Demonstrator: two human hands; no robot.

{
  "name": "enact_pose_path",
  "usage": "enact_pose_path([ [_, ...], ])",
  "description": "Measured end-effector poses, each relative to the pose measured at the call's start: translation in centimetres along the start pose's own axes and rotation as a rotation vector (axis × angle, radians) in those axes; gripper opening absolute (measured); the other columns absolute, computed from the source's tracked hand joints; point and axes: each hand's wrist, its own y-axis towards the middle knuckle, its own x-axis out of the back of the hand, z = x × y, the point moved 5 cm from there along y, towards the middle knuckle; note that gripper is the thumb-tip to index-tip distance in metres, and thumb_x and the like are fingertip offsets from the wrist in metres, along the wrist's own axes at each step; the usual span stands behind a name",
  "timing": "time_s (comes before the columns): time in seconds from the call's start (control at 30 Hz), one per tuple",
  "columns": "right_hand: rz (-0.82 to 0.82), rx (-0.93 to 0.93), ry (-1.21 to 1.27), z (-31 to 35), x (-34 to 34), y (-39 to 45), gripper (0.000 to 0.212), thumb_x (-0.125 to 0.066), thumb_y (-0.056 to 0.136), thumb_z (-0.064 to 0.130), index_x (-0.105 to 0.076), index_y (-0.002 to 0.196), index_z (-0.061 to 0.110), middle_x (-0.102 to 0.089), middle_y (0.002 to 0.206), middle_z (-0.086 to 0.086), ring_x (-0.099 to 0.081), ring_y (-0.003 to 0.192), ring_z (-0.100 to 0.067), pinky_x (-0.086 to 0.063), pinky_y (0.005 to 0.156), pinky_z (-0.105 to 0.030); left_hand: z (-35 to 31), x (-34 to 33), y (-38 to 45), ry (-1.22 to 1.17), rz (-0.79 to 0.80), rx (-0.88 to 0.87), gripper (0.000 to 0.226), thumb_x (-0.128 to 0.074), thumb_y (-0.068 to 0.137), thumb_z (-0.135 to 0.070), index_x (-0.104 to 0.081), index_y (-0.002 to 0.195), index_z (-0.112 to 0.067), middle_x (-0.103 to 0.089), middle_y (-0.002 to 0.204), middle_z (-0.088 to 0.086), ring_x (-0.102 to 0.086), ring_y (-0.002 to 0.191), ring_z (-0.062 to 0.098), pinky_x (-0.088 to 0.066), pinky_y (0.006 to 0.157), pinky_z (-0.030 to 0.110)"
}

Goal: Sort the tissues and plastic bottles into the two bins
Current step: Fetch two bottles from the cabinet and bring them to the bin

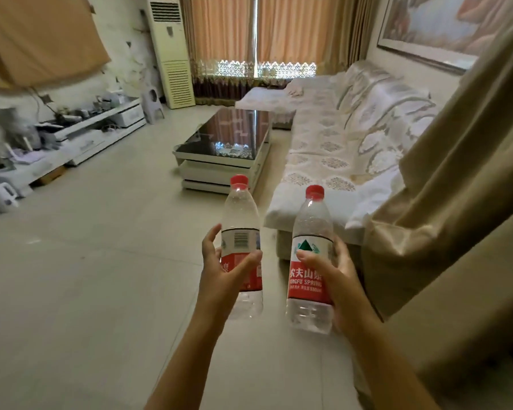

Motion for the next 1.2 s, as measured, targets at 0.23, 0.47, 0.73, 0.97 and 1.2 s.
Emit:
enact_pose_path([
  [0.23,0.133,0.284,-0.282,2.5,-5.5,6.2,0.085,-0.080,0.066,0.036,-0.028,0.130,0.052,-0.050,0.124,0.008,-0.060,0.106,-0.019,-0.057,0.079,-0.031,-0.3,3.7,4.5,-0.085,-0.215,0.008,0.082,-0.068,0.070,-0.041,-0.024,0.140,-0.041,-0.053,0.118,-0.003,-0.060,0.106,0.018,-0.056,0.076,0.030],
  [0.47,0.236,0.341,-0.316,5.9,-6.3,16.3,0.083,-0.083,0.061,0.041,-0.029,0.122,0.059,-0.053,0.119,0.007,-0.060,0.106,-0.020,-0.057,0.080,-0.034,-0.4,1.8,13.7,-0.139,-0.310,0.020,0.073,-0.067,0.076,-0.035,-0.027,0.138,-0.040,-0.054,0.117,-0.005,-0.062,0.103,0.022,-0.057,0.074,0.032],
  [0.73,0.339,0.277,-0.358,5.7,-7.9,25.5,0.084,-0.076,0.056,0.042,-0.031,0.126,0.052,-0.054,0.120,-0.001,-0.061,0.104,-0.022,-0.058,0.079,-0.037,0.2,1.1,21.4,-0.136,-0.378,0.031,0.073,-0.066,0.076,-0.039,-0.027,0.138,-0.041,-0.054,0.118,-0.007,-0.062,0.101,0.017,-0.058,0.069,0.026],
  [0.97,0.408,0.256,-0.368,3.9,-13.6,32.5,0.090,-0.074,0.058,0.035,-0.031,0.137,0.038,-0.055,0.117,0.003,-0.062,0.099,-0.018,-0.059,0.071,-0.028,1.3,5.8,27.7,-0.132,-0.467,0.043,0.068,-0.068,0.077,-0.038,-0.030,0.132,-0.044,-0.055,0.119,-0.004,-0.064,0.101,0.020,-0.058,0.070,0.028],
  [1.2,0.498,0.265,-0.414,1.8,-24.8,41.3,0.093,-0.075,0.059,0.033,-0.030,0.140,0.034,-0.057,0.119,0.003,-0.064,0.095,-0.014,-0.058,0.075,-0.027,2.1,14.6,37.7,-0.144,-0.530,0.021,0.063,-0.067,0.083,-0.032,-0.031,0.133,-0.042,-0.055,0.124,0.001,-0.064,0.102,0.025,-0.059,0.074,0.033],
])
